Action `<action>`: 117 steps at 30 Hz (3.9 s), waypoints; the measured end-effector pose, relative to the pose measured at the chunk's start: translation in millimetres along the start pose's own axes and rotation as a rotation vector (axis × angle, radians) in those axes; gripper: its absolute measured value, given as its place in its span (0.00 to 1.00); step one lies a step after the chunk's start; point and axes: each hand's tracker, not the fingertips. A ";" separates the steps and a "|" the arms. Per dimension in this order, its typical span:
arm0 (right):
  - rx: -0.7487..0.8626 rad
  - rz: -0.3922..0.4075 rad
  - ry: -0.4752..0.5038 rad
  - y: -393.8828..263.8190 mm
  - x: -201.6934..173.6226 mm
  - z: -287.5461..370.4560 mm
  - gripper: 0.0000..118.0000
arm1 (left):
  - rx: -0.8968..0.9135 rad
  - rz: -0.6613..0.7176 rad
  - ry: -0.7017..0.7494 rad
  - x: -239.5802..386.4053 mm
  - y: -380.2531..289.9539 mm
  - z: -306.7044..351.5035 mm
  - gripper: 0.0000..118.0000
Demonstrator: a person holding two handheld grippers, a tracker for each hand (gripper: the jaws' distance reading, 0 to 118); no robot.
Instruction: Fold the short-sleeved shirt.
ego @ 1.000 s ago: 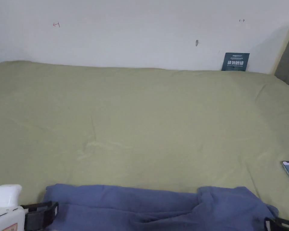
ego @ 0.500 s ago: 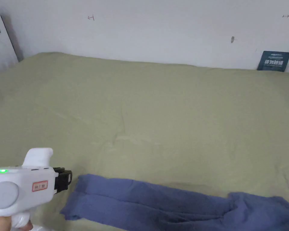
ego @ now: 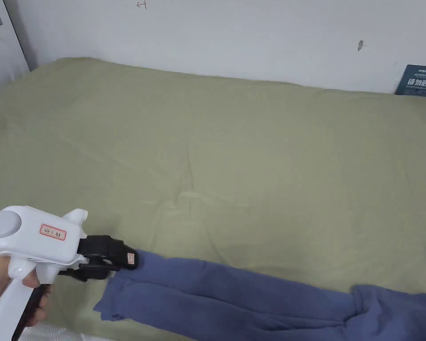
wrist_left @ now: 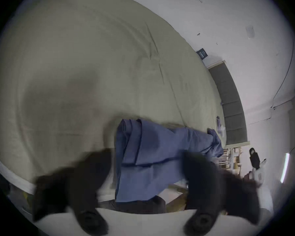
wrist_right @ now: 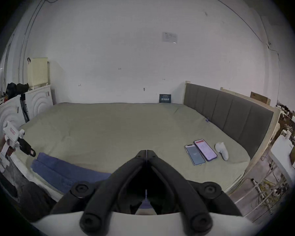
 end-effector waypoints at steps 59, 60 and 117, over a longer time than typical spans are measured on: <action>-0.041 -0.071 0.170 -11.8 -15.8 18.5 0.00 | -0.038 -0.249 0.125 218.2 -51.5 -99.3 0.04; -0.044 -0.077 0.168 -12.1 -14.2 18.1 0.00 | -0.047 -0.258 0.144 223.1 -55.1 -118.0 0.04; -0.113 -0.087 0.214 -11.3 -37.7 0.6 0.00 | 0.028 -0.005 -0.068 78.2 -58.3 -51.6 0.00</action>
